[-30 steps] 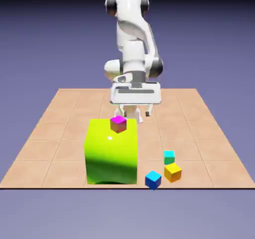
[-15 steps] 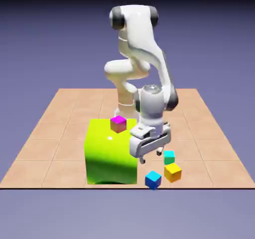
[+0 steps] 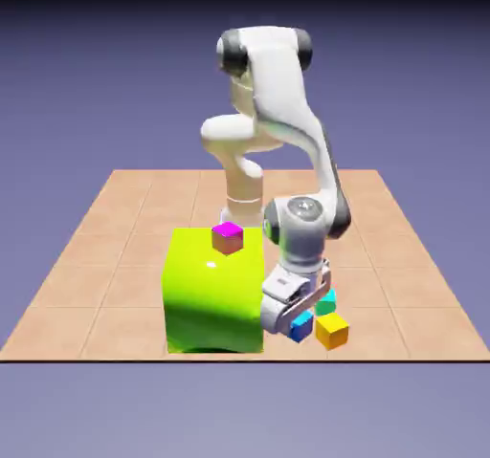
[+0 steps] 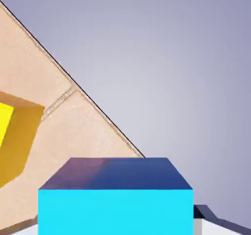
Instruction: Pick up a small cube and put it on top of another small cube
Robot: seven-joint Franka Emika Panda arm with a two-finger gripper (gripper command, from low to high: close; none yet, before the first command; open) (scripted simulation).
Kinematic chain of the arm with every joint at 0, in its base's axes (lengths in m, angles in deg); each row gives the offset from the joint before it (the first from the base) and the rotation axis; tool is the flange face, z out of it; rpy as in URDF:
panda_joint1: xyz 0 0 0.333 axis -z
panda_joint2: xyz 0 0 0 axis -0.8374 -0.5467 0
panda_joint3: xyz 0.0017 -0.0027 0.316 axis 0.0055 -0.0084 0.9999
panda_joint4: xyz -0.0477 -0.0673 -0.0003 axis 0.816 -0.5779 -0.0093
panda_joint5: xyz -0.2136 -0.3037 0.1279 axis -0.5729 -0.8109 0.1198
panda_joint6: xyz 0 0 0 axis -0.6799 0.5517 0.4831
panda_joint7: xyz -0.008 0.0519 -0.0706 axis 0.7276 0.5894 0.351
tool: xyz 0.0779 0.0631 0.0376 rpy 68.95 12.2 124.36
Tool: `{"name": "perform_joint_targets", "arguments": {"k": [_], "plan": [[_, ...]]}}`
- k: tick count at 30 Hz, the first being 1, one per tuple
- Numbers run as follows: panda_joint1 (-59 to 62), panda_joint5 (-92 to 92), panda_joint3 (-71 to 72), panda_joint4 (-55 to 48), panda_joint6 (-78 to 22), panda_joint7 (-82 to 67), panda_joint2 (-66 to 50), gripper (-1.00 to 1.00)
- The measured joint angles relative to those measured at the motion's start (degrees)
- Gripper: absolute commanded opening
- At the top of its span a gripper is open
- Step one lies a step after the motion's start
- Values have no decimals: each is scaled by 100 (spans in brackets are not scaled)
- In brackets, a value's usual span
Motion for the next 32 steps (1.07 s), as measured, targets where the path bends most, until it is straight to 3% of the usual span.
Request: {"name": "perform_joint_targets", "arguments": {"k": [10,23,25,29,30,32], "plan": [[354,924,-210,147,-821,2486,1829,-100],[2517,51,722,1127,-3512,5236,4448,-100],[2540,29,737,1138,-3536,5241,4459,-100],[2535,34,766,1747,-2541,5245,4072,-100],[2534,35,770,1827,-2410,5246,4021,100],[2535,15,770,1827,-2412,5257,4021,100]]}}
